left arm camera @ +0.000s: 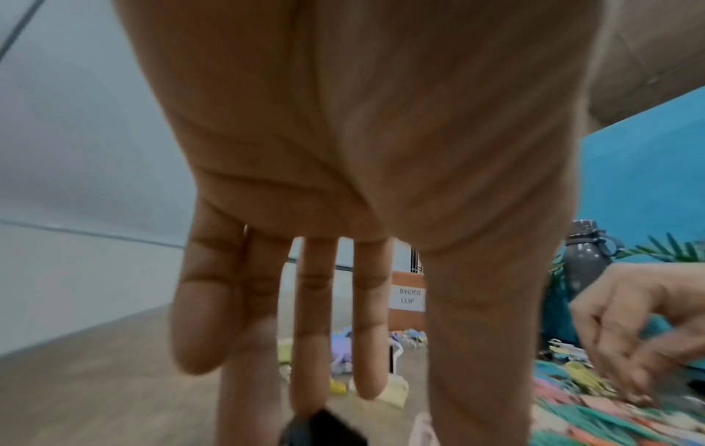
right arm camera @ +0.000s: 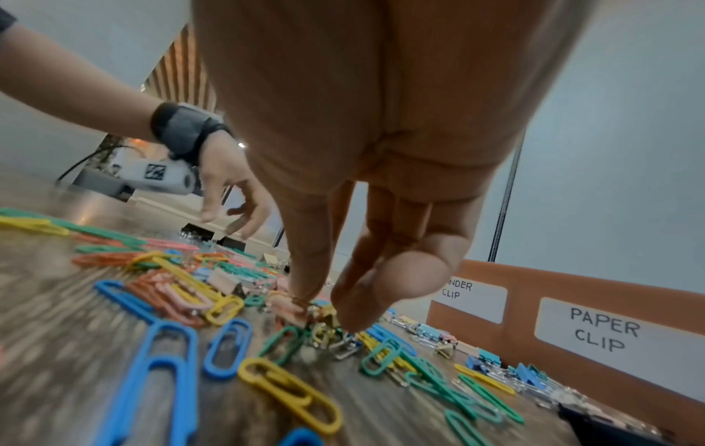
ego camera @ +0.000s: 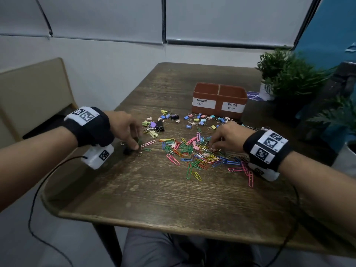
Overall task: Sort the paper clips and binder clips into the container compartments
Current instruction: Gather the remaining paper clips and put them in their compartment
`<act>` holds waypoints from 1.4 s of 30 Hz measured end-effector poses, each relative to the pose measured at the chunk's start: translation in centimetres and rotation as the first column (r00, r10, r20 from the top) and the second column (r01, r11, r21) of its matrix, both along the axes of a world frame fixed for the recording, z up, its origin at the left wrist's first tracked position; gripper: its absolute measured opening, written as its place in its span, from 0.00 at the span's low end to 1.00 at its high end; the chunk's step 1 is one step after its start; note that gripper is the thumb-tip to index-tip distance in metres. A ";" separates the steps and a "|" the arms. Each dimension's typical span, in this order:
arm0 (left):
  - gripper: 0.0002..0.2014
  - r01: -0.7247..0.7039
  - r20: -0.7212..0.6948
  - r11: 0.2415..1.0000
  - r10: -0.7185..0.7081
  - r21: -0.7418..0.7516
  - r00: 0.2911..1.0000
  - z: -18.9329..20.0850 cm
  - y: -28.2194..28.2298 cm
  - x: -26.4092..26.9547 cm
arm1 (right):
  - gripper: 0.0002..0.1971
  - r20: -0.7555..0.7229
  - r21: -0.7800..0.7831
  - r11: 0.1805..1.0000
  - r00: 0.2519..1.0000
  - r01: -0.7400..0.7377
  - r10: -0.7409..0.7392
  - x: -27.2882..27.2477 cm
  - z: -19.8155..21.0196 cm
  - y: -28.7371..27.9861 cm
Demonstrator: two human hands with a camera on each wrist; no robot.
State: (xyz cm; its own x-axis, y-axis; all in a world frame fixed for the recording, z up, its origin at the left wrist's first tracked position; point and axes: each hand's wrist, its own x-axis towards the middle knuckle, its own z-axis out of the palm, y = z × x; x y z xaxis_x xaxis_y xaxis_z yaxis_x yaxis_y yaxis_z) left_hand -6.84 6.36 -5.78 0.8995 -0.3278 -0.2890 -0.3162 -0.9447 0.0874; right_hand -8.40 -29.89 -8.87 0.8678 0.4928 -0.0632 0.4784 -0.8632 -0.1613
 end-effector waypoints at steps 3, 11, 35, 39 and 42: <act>0.19 -0.032 -0.049 0.999 0.033 0.006 0.998 -1.0 1.0 -0.9 | 0.02 -0.037 0.000 1.000 0.999 0.032 -0.031 -0.4 0.2 -0.3; 0.17 0.051 0.135 0.992 -0.067 0.119 0.989 -1.4 0.7 -0.7 | 0.08 -0.073 -0.028 0.995 0.993 0.090 -0.092 -0.7 0.5 0.6; 0.26 0.052 0.131 0.986 -0.073 0.157 0.989 -3.4 -0.9 -0.3 | 0.03 0.022 0.052 0.997 0.998 0.054 -0.055 8.7 2.5 12.0; 0.27 0.090 0.229 0.991 -0.111 0.100 0.967 -3.1 -0.8 -0.1 | 0.06 -0.013 0.040 0.998 0.999 0.040 -0.039 9.0 1.6 12.4; 0.30 0.136 0.219 0.985 -0.157 0.108 0.963 -3.3 -0.9 0.0 | 0.09 -0.073 0.044 0.996 0.994 -0.082 0.085 8.2 1.5 12.8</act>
State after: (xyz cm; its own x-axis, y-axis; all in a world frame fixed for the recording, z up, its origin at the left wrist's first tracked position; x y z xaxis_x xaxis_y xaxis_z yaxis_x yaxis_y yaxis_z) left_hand -6.86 5.45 -9.09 0.8889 -0.4425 -0.1182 -0.4532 -0.8872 -0.0864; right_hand -0.22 -17.08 -7.41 0.8169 0.5672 -0.1044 0.5342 -0.8124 -0.2338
